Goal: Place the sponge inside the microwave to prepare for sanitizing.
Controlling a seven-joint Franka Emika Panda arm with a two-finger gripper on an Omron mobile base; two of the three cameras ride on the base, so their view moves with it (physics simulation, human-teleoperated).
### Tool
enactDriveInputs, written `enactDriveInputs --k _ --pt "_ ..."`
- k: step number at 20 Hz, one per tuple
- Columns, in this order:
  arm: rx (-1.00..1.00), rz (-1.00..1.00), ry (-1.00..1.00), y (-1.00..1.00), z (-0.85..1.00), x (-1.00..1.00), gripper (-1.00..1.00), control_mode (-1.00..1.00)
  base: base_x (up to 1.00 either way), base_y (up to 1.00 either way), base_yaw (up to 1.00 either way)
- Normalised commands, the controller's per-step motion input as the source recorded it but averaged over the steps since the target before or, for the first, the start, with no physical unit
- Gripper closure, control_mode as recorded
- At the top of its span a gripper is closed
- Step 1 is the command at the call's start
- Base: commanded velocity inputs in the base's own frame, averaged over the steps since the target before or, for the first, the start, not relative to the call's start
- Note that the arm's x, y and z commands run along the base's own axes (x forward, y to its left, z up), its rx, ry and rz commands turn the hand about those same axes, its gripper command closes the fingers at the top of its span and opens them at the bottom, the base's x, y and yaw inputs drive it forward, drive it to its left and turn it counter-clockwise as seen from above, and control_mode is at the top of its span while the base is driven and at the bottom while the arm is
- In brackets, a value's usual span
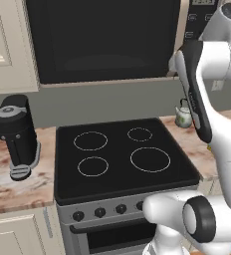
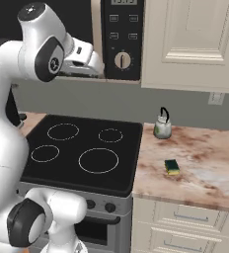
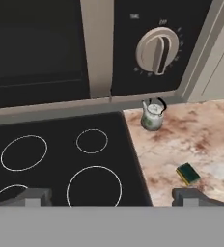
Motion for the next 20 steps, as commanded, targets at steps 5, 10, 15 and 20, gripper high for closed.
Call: enactDriveInputs --k 5,10,15,20 --pt "0.00 0.00 -0.26 -0.07 0.34 0.00 -1.00 -1.00 0.00 0.00 0.00" --pt "0.00 0.00 -0.05 -0.03 0.05 0.18 -1.00 -1.00 0.00 0.00 0.00" --pt "0.00 0.00 0.00 0.00 0.00 0.45 -1.00 -1.00 0.00 0.00 0.00" --pt "0.00 0.00 0.00 -0.07 0.00 0.42 -1.00 -1.00 0.00 0.00 0.00"
